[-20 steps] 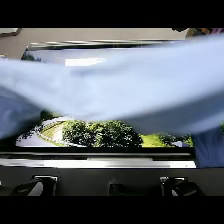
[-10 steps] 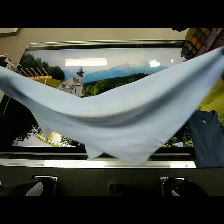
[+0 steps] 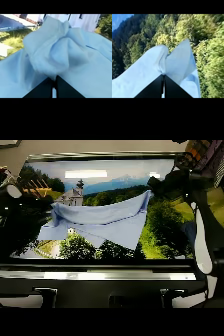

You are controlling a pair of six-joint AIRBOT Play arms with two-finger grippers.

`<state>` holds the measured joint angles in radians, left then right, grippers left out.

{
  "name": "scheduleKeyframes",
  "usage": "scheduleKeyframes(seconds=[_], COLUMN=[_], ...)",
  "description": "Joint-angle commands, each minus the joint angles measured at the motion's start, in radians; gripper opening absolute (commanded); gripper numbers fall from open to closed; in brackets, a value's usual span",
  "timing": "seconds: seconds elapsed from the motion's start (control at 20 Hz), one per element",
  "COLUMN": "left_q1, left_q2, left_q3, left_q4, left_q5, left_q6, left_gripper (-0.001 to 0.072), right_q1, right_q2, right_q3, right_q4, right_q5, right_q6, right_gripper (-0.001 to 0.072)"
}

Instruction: Fold the clothes and pants, and hang the long-sleeved shirts on hangers.

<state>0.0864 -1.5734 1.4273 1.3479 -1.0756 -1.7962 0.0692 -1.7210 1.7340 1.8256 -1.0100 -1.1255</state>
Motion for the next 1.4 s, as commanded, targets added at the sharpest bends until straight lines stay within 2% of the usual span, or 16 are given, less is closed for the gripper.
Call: scheduleKeyframes(seconds=[0.0,0.1,0.15,0.25,0.35,0.5,0.6,0.75,0.9,1.1,1.35], left_q1=[-0.012,-0.003,0.007,0.032,0.063,0.103,0.115,0.117,0.118,0.118,0.118], left_q2=[-0.125,-0.126,-0.120,-0.109,-0.109,-0.108,-0.107,-0.107,-0.107,-0.107,-0.107], left_q3=[-0.008,-0.008,-0.007,0.014,0.051,0.087,0.087,0.086,0.086,0.086,0.086], left_q4=[-0.013,-0.012,-0.013,-0.012,-0.013,-0.013,-0.013,-0.013,-0.013,-0.013,-0.013], left_q5=[0.064,0.064,0.063,0.030,-0.024,-0.081,-0.101,-0.119,-0.130,-0.140,-0.140], left_q6=[0.000,0.001,0.010,0.026,0.045,0.045,0.046,0.046,0.046,0.046,0.045], left_gripper=[0.0015,0.0015,0.0015,0.0015,0.0015,0.0015,0.0016,0.0016,0.0015,0.0016,0.0015], right_q1=[-0.023,-0.033,-0.053,-0.116,-0.190,-0.279,-0.291,-0.225,-0.110,0.018,0.066], right_q2=[-0.108,-0.104,-0.088,-0.028,0.044,0.159,0.244,0.355,0.405,0.405,0.387], right_q3=[0.001,0.001,0.002,0.002,-0.003,-0.136,-0.343,-0.690,-0.910,-1.014,-1.030], right_q4=[0.117,0.176,0.243,0.312,0.266,0.243,0.282,0.423,0.501,0.514,0.523], right_q5=[0.033,0.019,-0.010,-0.136,-0.307,-0.414,-0.396,-0.280,-0.134,-0.003,0.087], right_q6=[-0.015,-0.041,-0.114,-0.279,-0.398,-0.447,-0.447,-0.461,-0.461,-0.415,-0.338], right_gripper=[0.0064,0.0243,0.0280,0.0313,0.0318,0.0324,0.0418,0.0428,0.0457,0.0457,0.0450])
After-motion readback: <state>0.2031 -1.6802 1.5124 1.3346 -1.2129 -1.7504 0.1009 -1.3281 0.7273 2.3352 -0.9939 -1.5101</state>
